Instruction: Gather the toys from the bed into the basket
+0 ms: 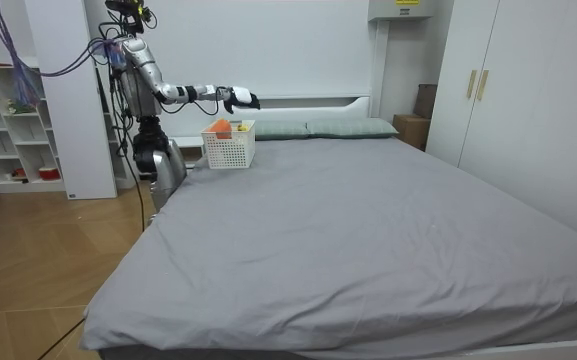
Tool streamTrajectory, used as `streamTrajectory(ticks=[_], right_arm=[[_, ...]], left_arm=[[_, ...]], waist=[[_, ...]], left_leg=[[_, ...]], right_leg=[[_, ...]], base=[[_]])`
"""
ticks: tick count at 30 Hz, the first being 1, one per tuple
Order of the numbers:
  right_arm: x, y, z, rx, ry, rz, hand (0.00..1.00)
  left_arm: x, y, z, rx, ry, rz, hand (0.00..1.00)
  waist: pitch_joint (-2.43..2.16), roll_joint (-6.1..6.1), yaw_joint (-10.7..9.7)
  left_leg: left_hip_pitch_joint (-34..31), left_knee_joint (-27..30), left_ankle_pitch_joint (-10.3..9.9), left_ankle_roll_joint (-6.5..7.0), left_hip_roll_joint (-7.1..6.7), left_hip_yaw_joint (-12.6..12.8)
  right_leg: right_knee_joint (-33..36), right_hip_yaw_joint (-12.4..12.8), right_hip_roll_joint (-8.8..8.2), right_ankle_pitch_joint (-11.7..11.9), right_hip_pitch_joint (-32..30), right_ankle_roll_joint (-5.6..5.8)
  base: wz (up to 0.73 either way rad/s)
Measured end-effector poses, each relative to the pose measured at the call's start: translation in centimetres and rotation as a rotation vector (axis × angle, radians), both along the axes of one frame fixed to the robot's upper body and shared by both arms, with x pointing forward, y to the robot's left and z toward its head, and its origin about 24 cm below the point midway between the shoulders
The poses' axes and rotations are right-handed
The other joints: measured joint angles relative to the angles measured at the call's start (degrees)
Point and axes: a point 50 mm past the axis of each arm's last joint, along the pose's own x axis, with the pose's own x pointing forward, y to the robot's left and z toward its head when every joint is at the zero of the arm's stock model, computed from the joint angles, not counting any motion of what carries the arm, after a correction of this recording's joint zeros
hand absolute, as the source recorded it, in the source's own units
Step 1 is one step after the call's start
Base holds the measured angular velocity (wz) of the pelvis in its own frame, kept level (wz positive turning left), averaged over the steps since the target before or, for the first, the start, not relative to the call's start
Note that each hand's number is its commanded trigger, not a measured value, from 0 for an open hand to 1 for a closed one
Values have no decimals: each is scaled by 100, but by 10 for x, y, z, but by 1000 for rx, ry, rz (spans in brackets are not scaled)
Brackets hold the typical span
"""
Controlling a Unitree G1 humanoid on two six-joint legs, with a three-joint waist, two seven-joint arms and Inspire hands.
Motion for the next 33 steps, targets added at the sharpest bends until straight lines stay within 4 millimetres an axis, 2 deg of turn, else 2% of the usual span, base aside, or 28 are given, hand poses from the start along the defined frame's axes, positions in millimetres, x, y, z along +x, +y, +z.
streamTrajectory(ticks=[1,4,7,9,11,15,17,19,21,22,23,26,28,30,33], right_arm=[[-2,-4,-1,29,0,-19,0],[-7,-14,-1,103,-4,-75,0],[-15,-35,-7,167,-16,-160,0],[-27,-51,-21,212,14,-246,0],[-35,-64,-29,252,40,-314,0],[-49,-96,-36,344,43,-484,0],[-53,-108,-37,399,38,-560,0],[-60,-120,-39,443,28,-632,0],[-68,-134,-45,506,30,-725,0],[-71,-137,-47,515,33,-747,0],[-77,-144,-54,532,45,-794,0],[-98,-155,-80,595,139,-900,0],[-113,-159,-96,612,206,-952,0],[-132,-164,-115,606,283,-1035,0],[-147,-170,-133,593,354,-1129,0]], left_arm=[[0,0,0,1,-4,1,0],[-4,2,0,8,-12,15,0],[-6,3,1,14,-29,25,0],[-16,3,0,16,-16,32,0],[-19,3,0,17,-13,33,0],[-27,1,-1,8,-6,48,0],[-26,2,-1,9,-12,56,0],[-29,2,-1,10,-9,72,0],[-31,2,-1,7,-8,86,0],[-31,1,-1,7,-8,86,0],[-32,1,-1,5,-4,87,0],[-37,0,-2,1,8,94,0],[-40,0,-2,-3,11,107,0],[-43,-1,-2,-9,16,120,0],[-51,-2,-2,-18,28,140,0]], waist=[[-3,5,-17],[-8,20,-238],[-2,43,-434],[-40,58,-631],[-46,57,-756],[-54,223,-1084],[-51,252,-1245],[-64,289,-1316],[-68,307,-1545],[-66,311,-1557],[-64,328,-1567],[-65,330,-1717],[-37,356,-1734],[-37,391,-1823],[-23,389,-1873]], left_leg=[[14,-11,0,0,4,20],[32,-96,1,-1,35,131],[163,-150,-1,-1,62,256],[242,-220,-7,8,69,344],[269,-234,-11,15,78,414],[329,-305,-35,36,122,634],[380,-317,-37,34,141,715],[425,-345,-41,27,157,782],[468,-356,-41,27,158,808],[484,-369,-41,27,162,832],[532,-401,-47,25,181,935],[543,-421,-74,19,199,987],[593,-427,-95,4,235,1111],[594,-433,-99,0,245,1172],[588,-434,-109,-6,280,1364]], right_leg=[[0,19,2,0,3,0],[4,151,23,6,-15,-7],[1,294,40,18,18,-7],[-7,379,46,24,42,4],[-2,453,50,27,30,7],[9,669,78,65,-18,11],[14,751,95,67,-23,8],[20,817,109,69,-21,5],[22,847,111,69,-8,5],[28,874,115,69,-7,5],[39,951,130,74,-11,-1],[43,1031,157,83,-20,-5],[94,1180,195,85,-51,-10],[112,1241,203,85,-93,-12],[174,1416,240,97,-207,-31]], base=[[-11],[-19],[-26],[-21],[-22],[-28],[-19],[-21],[-8],[-21],[-27],[-18],[-28],[-17],[-30]])
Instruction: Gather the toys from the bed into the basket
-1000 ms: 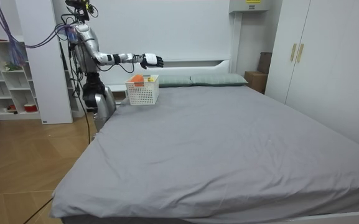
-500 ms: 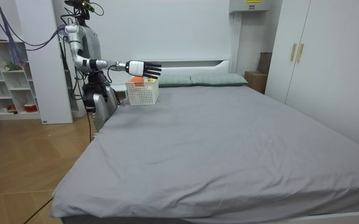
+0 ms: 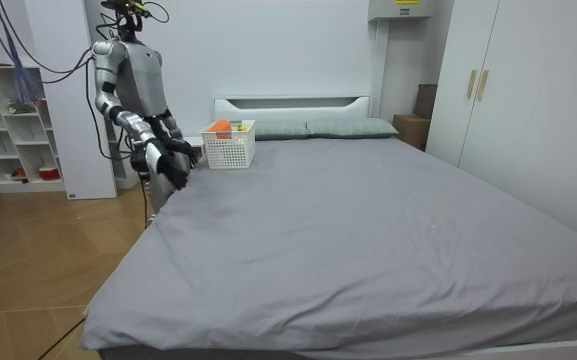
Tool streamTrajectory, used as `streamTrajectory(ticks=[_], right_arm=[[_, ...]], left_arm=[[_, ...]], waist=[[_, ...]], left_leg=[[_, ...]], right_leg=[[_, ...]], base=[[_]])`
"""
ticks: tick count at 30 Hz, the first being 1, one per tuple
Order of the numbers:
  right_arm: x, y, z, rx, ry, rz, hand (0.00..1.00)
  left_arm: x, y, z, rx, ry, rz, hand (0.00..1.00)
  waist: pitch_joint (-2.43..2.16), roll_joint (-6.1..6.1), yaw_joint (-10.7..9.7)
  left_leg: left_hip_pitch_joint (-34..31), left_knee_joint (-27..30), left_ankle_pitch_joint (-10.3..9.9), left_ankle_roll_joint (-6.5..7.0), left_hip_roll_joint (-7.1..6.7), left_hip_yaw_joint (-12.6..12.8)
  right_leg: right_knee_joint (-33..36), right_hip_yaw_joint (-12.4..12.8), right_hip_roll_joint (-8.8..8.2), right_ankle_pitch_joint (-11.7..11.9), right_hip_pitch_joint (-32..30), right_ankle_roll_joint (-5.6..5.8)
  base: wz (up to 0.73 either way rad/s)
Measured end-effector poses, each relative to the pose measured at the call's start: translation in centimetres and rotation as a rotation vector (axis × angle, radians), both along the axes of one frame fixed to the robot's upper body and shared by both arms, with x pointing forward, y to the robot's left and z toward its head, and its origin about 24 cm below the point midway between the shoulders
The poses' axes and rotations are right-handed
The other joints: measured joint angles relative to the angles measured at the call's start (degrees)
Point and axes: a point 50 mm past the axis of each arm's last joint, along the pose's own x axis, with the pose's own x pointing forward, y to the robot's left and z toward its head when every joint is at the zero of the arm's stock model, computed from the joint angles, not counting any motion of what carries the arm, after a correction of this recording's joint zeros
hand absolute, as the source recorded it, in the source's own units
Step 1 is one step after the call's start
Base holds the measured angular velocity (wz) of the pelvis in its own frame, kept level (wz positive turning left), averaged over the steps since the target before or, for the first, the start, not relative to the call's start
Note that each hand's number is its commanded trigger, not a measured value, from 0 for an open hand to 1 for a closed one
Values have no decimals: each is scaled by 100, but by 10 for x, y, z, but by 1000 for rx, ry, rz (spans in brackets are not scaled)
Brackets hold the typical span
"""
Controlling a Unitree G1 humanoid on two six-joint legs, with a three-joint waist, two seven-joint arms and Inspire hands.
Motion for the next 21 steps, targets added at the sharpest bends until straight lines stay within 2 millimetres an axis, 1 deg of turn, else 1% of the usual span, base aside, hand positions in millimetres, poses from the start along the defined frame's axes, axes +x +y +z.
streamTrajectory(ticks=[1,2,3,4,5,6,7,9,10,12,13,14,15,16,18,19,21], right_arm=[[-4,-1,-5,4,23,-11,0],[-18,-3,-19,19,92,-37,0],[-35,-4,-33,37,169,-62,0],[-43,-4,-38,45,202,-73,0],[-57,-3,-48,61,264,-94,0],[-72,-3,-58,79,333,-119,0],[-80,-3,-62,88,368,-132,0],[-111,0,-76,119,486,-167,0],[-117,1,-78,125,511,-168,0],[-139,5,-86,139,606,-142,0],[-144,6,-88,145,628,-134,0],[-156,10,-91,157,680,-124,0],[-165,14,-94,161,731,-96,0],[-168,15,-95,158,756,-71,0],[-181,23,-99,134,872,47,0],[-184,25,-100,130,904,77,0],[-194,36,-104,126,1027,225,0]], left_arm=[[0,0,0,0,1,2,0],[0,0,0,0,-1,11,0],[0,1,0,2,-2,11,0],[0,1,0,3,-3,12,0],[-1,1,0,4,-1,13,0],[-2,1,0,4,2,14,0],[-2,2,0,4,3,15,0],[-2,1,0,1,0,12,0],[-2,1,0,-2,-1,11,0],[-2,2,0,-7,-3,10,0],[-2,2,0,-7,-2,12,0],[-3,3,0,-6,-1,20,0],[-7,3,0,-8,14,17,0],[-7,2,0,-8,21,9,0],[-6,2,0,-5,27,-15,0],[-7,2,0,-4,31,-21,0],[-9,2,-1,0,50,-31,0]], waist=[[-3,1,-13],[-17,-18,-28],[-18,-57,-16],[-12,-75,-13],[1,-91,1],[0,-91,-6],[-4,-96,-10],[2,-95,-12],[0,-93,-18],[0,-96,-11],[-2,-99,-10],[-4,-102,-4],[6,-82,25],[11,-72,25],[-5,-73,21],[-14,-63,26],[-7,-64,65]], left_leg=[[7,1,-1,-2,5,21],[24,0,-2,-3,7,27],[32,2,-2,-4,8,29],[30,2,-2,-4,8,33],[27,4,-2,-4,8,50],[27,9,-2,-4,7,51],[28,14,-3,-6,7,52],[10,46,-32,-24,8,43],[11,47,-41,-36,8,40],[35,44,-45,-42,10,33],[40,44,-42,-37,10,31],[47,45,-31,-22,10,24],[45,44,-31,-22,10,15],[44,44,-31,-22,10,14],[50,46,-32,-23,11,0],[67,46,-32,-23,11,-1],[143,30,-38,-32,14,-9]], right_leg=[[10,10,4,0,-3,0],[6,3,5,0,13,-2],[5,5,4,-3,14,-5],[5,20,5,-4,14,-6],[2,56,11,-5,13,-7],[1,88,18,-6,13,-10],[2,95,20,-11,11,-11],[-3,100,19,-47,-30,-11],[-1,104,19,-55,-36,-10],[-2,107,25,-65,-17,-14],[-3,98,25,-66,-10,-15],[-2,71,23,-66,3,-16],[-1,47,23,-66,6,-17],[-4,51,24,-66,3,-17],[-7,43,26,-67,5,-19],[-5,44,26,-68,11,-20],[-17,24,30,-71,96,-25]], base=[[-19],[-4],[0],[-5],[-6],[-5],[0],[0],[0],[0],[4],[6],[4],[0],[0],[0],[0]])
